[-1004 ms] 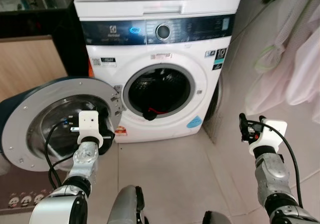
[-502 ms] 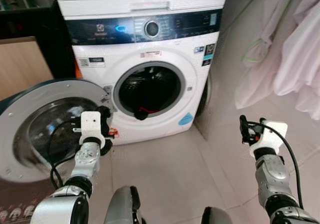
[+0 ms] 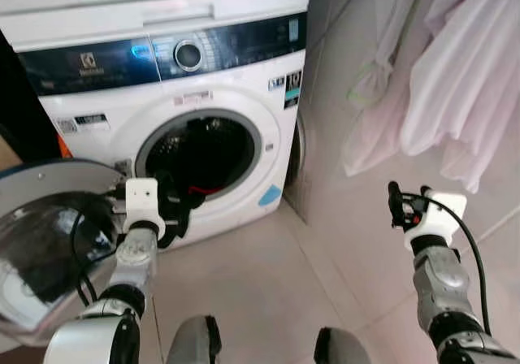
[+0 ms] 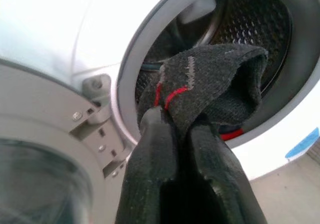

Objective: Clothes washing

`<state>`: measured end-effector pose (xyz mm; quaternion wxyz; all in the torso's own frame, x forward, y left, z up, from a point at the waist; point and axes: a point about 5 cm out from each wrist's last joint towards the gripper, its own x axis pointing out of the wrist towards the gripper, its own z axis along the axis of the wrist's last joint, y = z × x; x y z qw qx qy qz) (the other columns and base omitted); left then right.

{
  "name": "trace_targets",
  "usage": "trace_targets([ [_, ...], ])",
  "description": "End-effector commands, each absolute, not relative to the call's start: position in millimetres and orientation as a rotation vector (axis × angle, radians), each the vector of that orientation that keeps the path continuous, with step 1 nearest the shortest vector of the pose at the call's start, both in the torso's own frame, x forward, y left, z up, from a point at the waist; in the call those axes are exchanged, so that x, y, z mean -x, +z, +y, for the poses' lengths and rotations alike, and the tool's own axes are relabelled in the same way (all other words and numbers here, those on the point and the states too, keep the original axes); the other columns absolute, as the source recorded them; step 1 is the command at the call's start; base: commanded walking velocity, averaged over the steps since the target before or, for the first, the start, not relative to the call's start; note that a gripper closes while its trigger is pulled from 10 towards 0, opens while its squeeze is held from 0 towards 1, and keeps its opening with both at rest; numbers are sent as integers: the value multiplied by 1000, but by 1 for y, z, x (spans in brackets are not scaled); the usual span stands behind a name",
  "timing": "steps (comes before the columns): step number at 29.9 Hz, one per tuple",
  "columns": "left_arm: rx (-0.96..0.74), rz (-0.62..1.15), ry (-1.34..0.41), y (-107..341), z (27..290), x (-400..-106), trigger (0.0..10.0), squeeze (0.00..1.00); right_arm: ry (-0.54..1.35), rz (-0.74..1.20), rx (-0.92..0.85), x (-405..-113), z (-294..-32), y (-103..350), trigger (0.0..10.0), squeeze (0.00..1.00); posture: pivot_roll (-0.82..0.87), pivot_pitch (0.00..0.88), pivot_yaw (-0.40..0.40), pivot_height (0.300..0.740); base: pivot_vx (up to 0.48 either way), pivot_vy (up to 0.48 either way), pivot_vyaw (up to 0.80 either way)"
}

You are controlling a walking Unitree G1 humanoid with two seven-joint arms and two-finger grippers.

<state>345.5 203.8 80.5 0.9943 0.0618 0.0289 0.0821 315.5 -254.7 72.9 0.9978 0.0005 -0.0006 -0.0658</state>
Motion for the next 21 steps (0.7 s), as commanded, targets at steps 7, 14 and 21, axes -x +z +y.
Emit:
trace_targets([
  [7,-112,53,163,82,202,-347,10000,0,-147,8,12,-312,-259,71,10000,0,40,42,-2,599,251,0,0],
  [14,-112,56,163,82,201,-347,10000,0,-126,15,35,-313,-257,71,10000,0,40,42,-2,599,251,0,457],
  [21,-112,58,163,81,202,-347,10000,0,-141,10,10,-313,-258,71,10000,0,42,43,-4,599,251,0,99],
])
